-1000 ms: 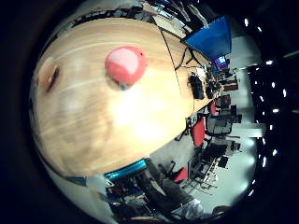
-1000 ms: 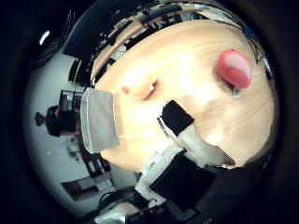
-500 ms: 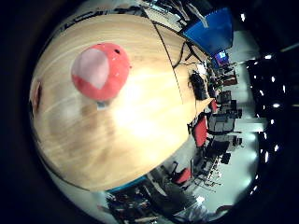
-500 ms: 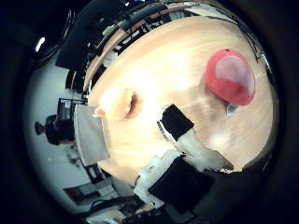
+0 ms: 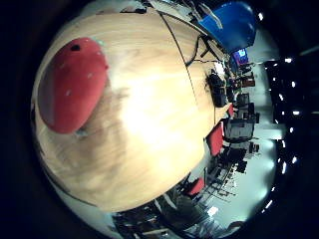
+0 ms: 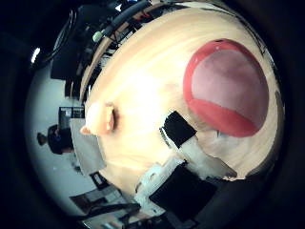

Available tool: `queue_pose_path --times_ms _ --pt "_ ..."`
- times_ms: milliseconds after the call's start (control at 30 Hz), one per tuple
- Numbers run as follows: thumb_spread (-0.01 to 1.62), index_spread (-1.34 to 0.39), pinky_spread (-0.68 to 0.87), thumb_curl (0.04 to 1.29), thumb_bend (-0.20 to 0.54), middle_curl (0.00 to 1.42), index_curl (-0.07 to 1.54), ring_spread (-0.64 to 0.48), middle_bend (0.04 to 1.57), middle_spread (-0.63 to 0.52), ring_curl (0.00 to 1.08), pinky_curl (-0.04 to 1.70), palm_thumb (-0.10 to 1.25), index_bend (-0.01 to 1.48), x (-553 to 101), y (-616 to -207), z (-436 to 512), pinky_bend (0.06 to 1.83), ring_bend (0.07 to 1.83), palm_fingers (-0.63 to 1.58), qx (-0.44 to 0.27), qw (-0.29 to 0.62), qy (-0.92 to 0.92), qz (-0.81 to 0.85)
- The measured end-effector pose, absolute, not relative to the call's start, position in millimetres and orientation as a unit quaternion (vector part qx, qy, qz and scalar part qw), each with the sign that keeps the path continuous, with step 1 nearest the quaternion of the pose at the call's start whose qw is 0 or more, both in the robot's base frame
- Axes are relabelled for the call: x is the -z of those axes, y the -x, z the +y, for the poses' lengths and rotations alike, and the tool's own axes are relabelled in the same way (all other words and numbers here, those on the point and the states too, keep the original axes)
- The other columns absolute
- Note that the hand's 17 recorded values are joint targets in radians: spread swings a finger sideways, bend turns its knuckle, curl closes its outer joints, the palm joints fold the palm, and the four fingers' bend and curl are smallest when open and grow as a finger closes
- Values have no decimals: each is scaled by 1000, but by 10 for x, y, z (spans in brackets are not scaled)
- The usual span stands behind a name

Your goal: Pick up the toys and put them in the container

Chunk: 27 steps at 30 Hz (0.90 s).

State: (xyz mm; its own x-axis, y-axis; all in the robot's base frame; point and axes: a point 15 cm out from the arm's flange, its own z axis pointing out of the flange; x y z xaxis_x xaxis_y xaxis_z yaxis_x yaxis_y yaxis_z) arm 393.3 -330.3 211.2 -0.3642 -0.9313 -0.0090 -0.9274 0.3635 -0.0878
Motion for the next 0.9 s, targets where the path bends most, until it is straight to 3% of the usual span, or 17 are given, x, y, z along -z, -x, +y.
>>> queue_pose_path --times_ms 200,433,533,567,667,767,900 --pt "1071 -430 314 284 -28 362 280 -73 194 -113 221 227 394 145 -1894 -4024 -3408 554 480 282 19 24 566 824" --pt "1033 -437 197 285 -27 349 243 -121 183 -120 249 259 386 112 -1752 -4042 -3559 724 595 313 3 20 565 825" --pt "1024 -450 86 286 -26 342 213 -170 182 -134 274 286 389 78 -1713 -4026 -3545 863 704 368 -3 19 566 824" --pt "1019 -455 -48 289 -25 333 177 -220 165 -154 302 332 394 26 -1711 -4025 -3544 1059 815 470 -4 19 568 823" --pt "1013 -474 -252 293 -20 328 132 -292 184 -193 343 392 417 21 -1698 -4020 -3535 1303 953 559 -6 19 569 822" --pt "1011 -487 -402 300 -14 349 96 -347 235 -247 394 438 454 43 -1640 -3971 -3480 1443 1087 643 -23 16 569 822" --pt "1029 -503 -485 321 14 386 76 -382 329 -316 427 449 567 81 -1607 -3931 -3429 1484 1163 753 -37 14 575 817"
